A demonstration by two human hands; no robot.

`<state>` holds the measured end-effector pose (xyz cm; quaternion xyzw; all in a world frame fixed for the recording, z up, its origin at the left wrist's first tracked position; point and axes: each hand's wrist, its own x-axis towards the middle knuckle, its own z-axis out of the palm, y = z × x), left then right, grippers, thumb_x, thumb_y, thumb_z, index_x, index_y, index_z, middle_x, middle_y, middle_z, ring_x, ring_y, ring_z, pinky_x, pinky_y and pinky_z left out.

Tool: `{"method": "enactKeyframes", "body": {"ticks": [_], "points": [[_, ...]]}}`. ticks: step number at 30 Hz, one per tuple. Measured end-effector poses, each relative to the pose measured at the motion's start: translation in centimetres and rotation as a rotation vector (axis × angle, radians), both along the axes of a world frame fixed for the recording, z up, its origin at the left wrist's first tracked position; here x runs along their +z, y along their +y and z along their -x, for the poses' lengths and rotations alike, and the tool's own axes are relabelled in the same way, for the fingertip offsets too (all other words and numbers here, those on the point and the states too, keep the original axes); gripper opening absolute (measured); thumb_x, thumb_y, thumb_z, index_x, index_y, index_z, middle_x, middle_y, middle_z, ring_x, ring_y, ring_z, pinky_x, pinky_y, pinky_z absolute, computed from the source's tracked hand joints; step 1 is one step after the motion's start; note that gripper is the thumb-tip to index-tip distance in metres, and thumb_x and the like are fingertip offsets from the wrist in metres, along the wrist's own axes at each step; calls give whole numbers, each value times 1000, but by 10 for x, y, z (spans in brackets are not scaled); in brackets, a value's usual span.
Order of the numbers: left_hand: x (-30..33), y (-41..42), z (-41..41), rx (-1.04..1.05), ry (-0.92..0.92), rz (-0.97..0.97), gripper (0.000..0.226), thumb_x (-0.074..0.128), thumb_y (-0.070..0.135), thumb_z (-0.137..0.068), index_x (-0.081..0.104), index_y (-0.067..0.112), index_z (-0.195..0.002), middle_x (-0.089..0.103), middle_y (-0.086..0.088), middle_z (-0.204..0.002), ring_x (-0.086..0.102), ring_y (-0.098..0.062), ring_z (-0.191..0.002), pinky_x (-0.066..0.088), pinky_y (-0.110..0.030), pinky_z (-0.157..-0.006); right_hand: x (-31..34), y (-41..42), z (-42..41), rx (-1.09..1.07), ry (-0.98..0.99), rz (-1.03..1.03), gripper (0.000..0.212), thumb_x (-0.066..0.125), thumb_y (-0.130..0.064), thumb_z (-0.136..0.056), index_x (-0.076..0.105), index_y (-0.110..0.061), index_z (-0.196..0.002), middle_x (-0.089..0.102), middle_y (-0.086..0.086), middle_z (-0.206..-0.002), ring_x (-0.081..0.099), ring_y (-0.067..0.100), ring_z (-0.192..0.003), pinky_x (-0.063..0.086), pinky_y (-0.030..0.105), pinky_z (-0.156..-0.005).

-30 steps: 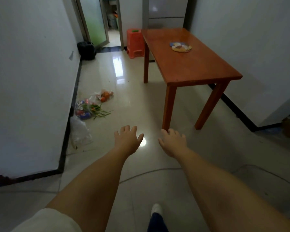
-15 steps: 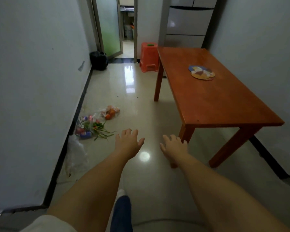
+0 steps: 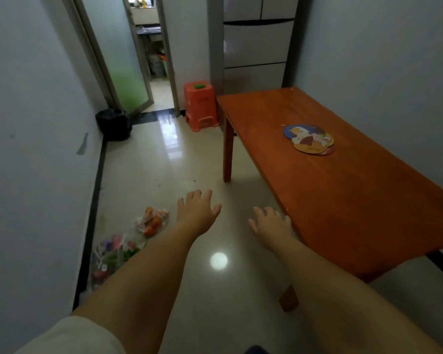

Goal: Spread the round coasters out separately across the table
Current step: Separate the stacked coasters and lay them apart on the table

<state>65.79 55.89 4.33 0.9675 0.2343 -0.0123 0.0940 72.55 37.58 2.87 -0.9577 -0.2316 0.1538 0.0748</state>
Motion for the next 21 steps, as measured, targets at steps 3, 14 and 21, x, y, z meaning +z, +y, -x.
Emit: {"method": "enactKeyframes", "body": {"ticks": [3, 14, 21], "points": [[-8, 14, -66, -67, -11, 8, 63, 35, 55, -91, 37, 21, -143, 47, -10, -144, 40, -29, -135, 31, -51, -112, -4, 15, -60, -56, -12, 14, 53, 31, -45, -97, 28, -25, -146, 36, 10, -150, 35, 29, -137, 24, 54, -112], [-5, 56, -324, -216, -24, 54, 62, 35, 55, -91, 36, 21, -144, 47, -9, -144, 41, -29, -134, 31, -50, -111, -3, 41, -308, -261, -33, 21, 55, 28, -48, -97, 25, -28, -147, 35, 9, -151, 32, 28, -139, 22, 55, -113], [-19, 58, -469, -366, 68, 52, 63, 37, 55, -91, 36, 22, -145, 44, -10, -145, 38, -30, -136, 30, -50, -113, -17, 31, -404, -439, 6, 59, 52, 29, -46, -97, 34, -23, -143, 40, 10, -147, 35, 28, -137, 26, 55, -112]]}}
